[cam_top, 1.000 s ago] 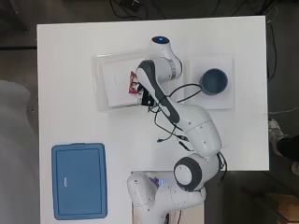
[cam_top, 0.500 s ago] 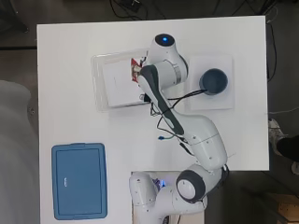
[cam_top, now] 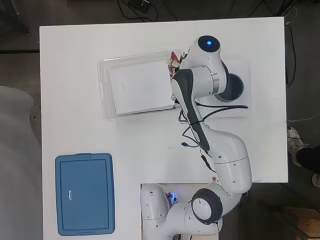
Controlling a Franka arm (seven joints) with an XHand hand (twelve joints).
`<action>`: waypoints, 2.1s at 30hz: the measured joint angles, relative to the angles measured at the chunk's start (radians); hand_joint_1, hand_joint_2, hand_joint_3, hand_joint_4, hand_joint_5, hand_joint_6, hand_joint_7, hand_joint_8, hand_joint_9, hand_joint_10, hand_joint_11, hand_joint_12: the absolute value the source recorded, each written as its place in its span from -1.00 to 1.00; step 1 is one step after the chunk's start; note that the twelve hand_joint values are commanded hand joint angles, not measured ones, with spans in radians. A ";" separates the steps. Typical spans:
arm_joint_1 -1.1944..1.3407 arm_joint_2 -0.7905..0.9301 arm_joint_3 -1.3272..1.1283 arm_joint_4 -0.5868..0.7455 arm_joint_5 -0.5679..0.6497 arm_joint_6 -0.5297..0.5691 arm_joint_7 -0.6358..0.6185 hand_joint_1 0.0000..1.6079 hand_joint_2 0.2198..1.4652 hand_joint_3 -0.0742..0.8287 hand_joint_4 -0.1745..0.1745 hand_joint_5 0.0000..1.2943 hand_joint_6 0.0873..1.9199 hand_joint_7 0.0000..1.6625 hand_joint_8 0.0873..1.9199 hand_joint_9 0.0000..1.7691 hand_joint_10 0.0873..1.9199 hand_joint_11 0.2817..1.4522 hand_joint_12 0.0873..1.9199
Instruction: Teleoperate dual arm-hand system to remove items from a box
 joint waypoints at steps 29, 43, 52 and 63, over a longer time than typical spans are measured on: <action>-0.227 0.015 -0.102 -0.066 -0.034 0.005 0.154 0.20 0.55 -0.84 1.00 0.30 0.22 0.25 0.57 0.34 0.68 -0.31 0.59; -0.192 0.014 -0.153 0.023 -0.055 0.013 0.129 0.22 0.51 -0.84 1.00 0.36 0.16 0.33 0.50 0.41 0.68 -0.27 0.60; -0.205 0.013 -0.176 0.037 -0.060 0.023 0.125 0.23 0.50 -0.84 1.00 0.38 0.13 0.39 0.51 0.48 0.70 -0.16 0.66; -0.221 0.007 -0.221 0.014 -0.050 0.028 0.130 0.23 0.49 -0.84 1.00 0.40 0.11 0.47 0.59 0.58 0.77 0.01 0.74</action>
